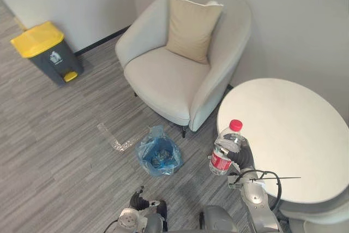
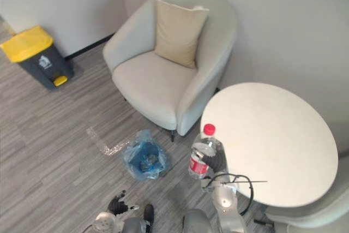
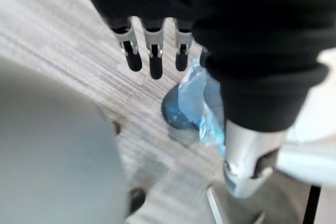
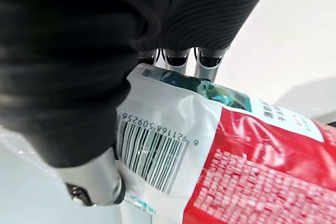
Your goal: Gather rubbish on tea table into small bin, then transfer packed bag to large trash can.
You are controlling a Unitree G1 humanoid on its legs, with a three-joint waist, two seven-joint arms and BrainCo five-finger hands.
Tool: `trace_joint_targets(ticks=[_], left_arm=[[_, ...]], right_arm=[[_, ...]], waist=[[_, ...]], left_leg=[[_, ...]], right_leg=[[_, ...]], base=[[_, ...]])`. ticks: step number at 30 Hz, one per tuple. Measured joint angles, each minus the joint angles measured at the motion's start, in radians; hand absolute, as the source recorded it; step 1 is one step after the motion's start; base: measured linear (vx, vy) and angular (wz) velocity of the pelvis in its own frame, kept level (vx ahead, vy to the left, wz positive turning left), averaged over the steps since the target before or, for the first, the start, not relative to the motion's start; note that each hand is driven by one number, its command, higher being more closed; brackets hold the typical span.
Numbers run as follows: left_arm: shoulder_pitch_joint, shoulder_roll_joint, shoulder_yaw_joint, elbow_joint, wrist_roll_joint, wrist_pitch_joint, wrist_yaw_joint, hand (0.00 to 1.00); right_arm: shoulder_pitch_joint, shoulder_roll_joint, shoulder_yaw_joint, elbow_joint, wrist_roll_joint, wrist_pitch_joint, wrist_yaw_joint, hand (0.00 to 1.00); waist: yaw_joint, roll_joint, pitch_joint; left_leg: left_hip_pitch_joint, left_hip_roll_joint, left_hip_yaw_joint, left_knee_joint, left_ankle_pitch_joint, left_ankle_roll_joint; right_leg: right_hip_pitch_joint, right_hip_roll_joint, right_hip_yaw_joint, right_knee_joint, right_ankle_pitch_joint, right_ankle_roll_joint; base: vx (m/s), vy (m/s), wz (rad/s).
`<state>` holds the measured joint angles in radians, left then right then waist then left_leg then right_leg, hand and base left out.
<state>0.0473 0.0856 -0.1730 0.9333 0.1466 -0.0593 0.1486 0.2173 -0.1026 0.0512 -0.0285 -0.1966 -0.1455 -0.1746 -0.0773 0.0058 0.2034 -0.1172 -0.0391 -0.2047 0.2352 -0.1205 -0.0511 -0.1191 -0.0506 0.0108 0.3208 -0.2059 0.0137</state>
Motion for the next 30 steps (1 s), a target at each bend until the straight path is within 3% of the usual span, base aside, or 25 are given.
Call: trace_joint_targets(ticks=[2, 3, 8, 10, 12, 16, 23, 28, 29, 30], left_arm=[[0.002, -0.014, 0.003, 0.008, 0.001, 0.001, 0.002, 0.0], [0.002, -0.025, 0.017, 0.009, 0.004, 0.002, 0.003, 0.0], [0.007, -0.027, 0.028, -0.032, 0.009, 0.007, 0.002, 0.0], [0.003, -0.025, 0.026, -0.038, 0.011, 0.01, 0.0, 0.0], [0.0, -0.02, 0.015, -0.039, 0.015, 0.019, 0.0, 0.0], [0.007, -0.008, -0.005, -0.035, 0.029, 0.022, 0.002, 0.0], [0.011, 0.004, -0.003, -0.024, 0.027, 0.023, 0.002, 0.0], [0.004, 0.014, -0.003, -0.022, 0.013, 0.019, 0.007, 0.0], [-0.009, 0.018, 0.0, -0.019, 0.006, 0.018, 0.009, 0.0], [-0.016, 0.019, 0.0, -0.018, 0.005, 0.018, 0.011, 0.0]], right_arm=[[0.001, -0.007, 0.0, -0.001, 0.001, 0.0, 0.005, 1.0], [0.008, -0.007, 0.0, -0.001, 0.002, 0.0, 0.006, 1.0], [0.009, 0.007, 0.007, -0.006, 0.013, -0.003, 0.01, 1.0], [-0.006, 0.018, -0.002, -0.002, 0.02, -0.002, 0.01, 1.0], [-0.013, 0.023, -0.022, 0.0, 0.021, 0.001, 0.007, 1.0], [-0.021, 0.024, -0.037, 0.008, 0.018, 0.0, 0.006, 1.0], [-0.049, 0.022, -0.004, 0.115, -0.001, 0.005, 0.016, 1.0], [-0.124, 0.012, 0.049, 0.248, -0.037, 0.028, 0.011, 1.0], [-0.149, 0.002, 0.063, 0.249, -0.041, 0.027, 0.004, 1.0], [-0.164, -0.006, 0.072, 0.249, -0.041, 0.028, 0.001, 1.0]], waist=[[0.001, 0.021, -0.006], [-0.003, 0.037, -0.005], [0.02, 0.025, 0.002], [0.02, 0.027, 0.002], [0.019, 0.021, 0.005], [0.023, 0.02, 0.004], [0.04, 0.014, -0.002], [0.042, 0.022, 0.009], [0.044, 0.028, 0.022], [0.045, 0.024, 0.026]], left_leg=[[-0.023, 0.022, 0.023, 0.042, -0.029, 0.013], [-0.026, 0.049, 0.094, 0.077, -0.049, 0.015], [-0.055, 0.104, 0.343, 0.166, -0.08, 0.031], [-0.053, 0.126, 0.467, 0.15, -0.11, 0.067], [-0.035, 0.1, 0.473, 0.145, -0.093, 0.054], [0.054, 0.053, 0.452, 0.059, -0.079, 0.077], [0.086, 0.048, 0.466, 0.009, -0.07, 0.083], [0.045, 0.08, 0.476, 0.016, -0.06, 0.08], [-0.002, 0.088, 0.48, 0.051, -0.06, 0.08], [-0.023, 0.09, 0.484, 0.068, -0.061, 0.081]], right_leg=[[0.035, 0.003, -0.046, -0.036, 0.002, -0.003], [0.068, 0.008, -0.083, -0.053, 0.002, -0.003], [0.152, 0.004, -0.174, -0.093, 0.0, -0.007], [0.158, -0.004, -0.209, -0.103, 0.0, -0.006], [0.179, -0.021, -0.228, -0.102, -0.002, 0.001], [0.224, -0.046, -0.214, -0.075, 0.0, 0.01], [0.214, -0.049, -0.193, -0.051, 0.004, 0.016], [0.069, -0.039, -0.161, 0.126, -0.003, 0.018], [-0.005, -0.04, -0.142, 0.166, -0.05, 0.027], [-0.029, -0.041, -0.133, 0.161, -0.057, 0.026]], base=[[0.19, -0.078, 0.74], [0.19, -0.055, 0.81], [0.13, 0.0, 0.59], [0.1, 0.093, 0.46], [0.11, 0.122, 0.54], [0.11, 0.116, 0.3], [0.04, 0.013, -0.06], [-0.02, -0.037, -0.11], [-0.09, -0.068, -0.09], [-0.12, -0.096, -0.16]])
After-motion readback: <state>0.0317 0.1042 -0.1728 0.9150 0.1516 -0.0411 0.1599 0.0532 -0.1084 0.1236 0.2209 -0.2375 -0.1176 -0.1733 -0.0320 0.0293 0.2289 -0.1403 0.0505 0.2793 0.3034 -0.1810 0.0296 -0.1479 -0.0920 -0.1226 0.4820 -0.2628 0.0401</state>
